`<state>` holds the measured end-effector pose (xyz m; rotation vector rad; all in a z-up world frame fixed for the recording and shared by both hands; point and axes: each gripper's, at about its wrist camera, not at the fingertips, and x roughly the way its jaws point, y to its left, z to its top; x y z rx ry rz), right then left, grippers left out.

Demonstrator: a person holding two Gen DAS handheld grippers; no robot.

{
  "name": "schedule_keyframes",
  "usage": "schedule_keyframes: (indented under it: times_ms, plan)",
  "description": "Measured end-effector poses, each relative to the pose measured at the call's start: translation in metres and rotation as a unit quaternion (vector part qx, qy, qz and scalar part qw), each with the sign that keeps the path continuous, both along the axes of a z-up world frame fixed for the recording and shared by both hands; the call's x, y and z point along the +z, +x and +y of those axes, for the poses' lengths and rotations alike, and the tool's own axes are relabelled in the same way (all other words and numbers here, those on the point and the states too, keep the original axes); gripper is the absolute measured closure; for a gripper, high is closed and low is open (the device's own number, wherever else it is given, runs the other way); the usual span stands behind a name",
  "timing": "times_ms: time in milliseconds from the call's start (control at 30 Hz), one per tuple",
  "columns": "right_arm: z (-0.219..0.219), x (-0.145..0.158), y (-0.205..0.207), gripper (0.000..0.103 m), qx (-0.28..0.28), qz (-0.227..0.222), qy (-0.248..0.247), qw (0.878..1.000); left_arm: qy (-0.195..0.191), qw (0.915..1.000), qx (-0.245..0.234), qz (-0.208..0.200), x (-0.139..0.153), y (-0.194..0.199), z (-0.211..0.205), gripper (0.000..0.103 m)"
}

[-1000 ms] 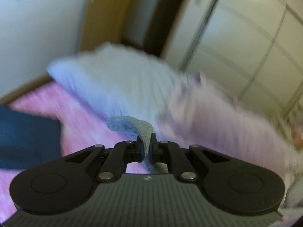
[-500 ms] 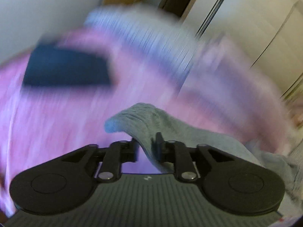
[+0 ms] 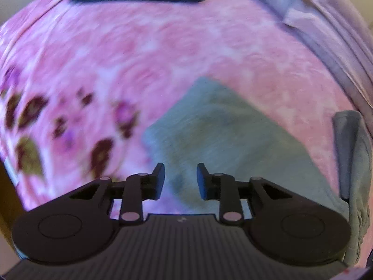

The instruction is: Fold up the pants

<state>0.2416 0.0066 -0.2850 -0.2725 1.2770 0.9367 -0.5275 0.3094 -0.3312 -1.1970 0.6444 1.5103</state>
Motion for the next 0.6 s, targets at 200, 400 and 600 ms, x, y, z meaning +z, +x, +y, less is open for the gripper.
schedule_keyframes:
  times_ms: [200,400,600]
  plan:
    - [0.09,-0.001,-0.03,0.054,0.114,-0.028,0.065,0.991,0.036,0.9974,-0.062,-0.014,0.0,0.048,0.05,0.078]
    - [0.179,-0.026,-0.051,0.048,0.14,-0.03,0.081,0.986,0.06,0.9914,-0.105,-0.051,-0.003,0.093,0.085,0.075]
    - [0.229,-0.052,-0.04,0.047,0.13,-0.016,0.096,0.987,0.061,0.9891,-0.122,-0.056,-0.013,0.112,0.104,0.074]
